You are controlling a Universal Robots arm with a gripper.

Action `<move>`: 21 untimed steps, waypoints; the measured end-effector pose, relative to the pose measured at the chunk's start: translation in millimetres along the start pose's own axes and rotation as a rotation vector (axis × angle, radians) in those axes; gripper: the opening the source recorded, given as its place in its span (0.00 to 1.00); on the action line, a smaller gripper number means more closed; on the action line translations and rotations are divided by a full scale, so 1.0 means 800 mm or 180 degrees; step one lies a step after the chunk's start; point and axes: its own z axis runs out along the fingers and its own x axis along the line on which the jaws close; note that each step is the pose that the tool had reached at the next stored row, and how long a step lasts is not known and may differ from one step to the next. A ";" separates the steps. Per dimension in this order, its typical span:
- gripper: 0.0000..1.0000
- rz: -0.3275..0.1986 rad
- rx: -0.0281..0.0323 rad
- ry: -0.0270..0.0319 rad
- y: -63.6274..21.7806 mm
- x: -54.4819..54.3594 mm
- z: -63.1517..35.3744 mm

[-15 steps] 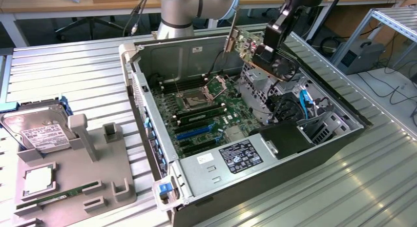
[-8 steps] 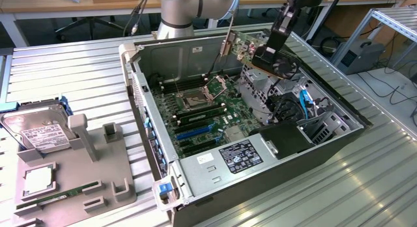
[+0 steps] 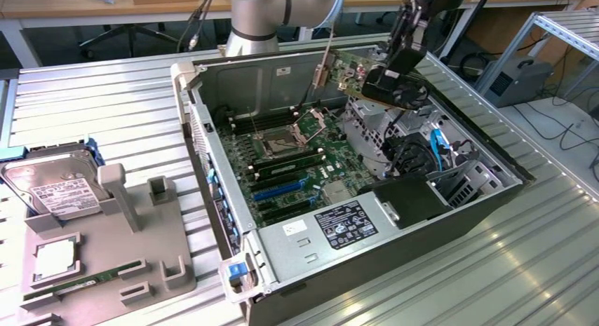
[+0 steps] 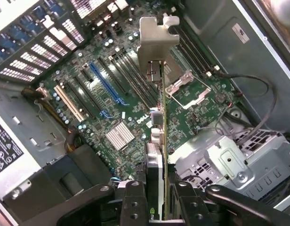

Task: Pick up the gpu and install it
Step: 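Insert the gpu into the slot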

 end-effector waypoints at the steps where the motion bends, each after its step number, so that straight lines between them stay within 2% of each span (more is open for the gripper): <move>1: 0.27 -0.0095 -0.0001 0.0005 0.000 0.000 0.000; 3: 0.27 -0.0347 -0.0005 0.0016 0.000 0.000 0.000; 7: 0.27 -0.0720 -0.0010 0.0034 0.000 0.000 0.000; 17: 0.27 -0.0750 -0.0010 0.0036 0.000 0.000 0.000; 21: 0.27 -0.1007 -0.0014 0.0048 0.000 0.000 0.000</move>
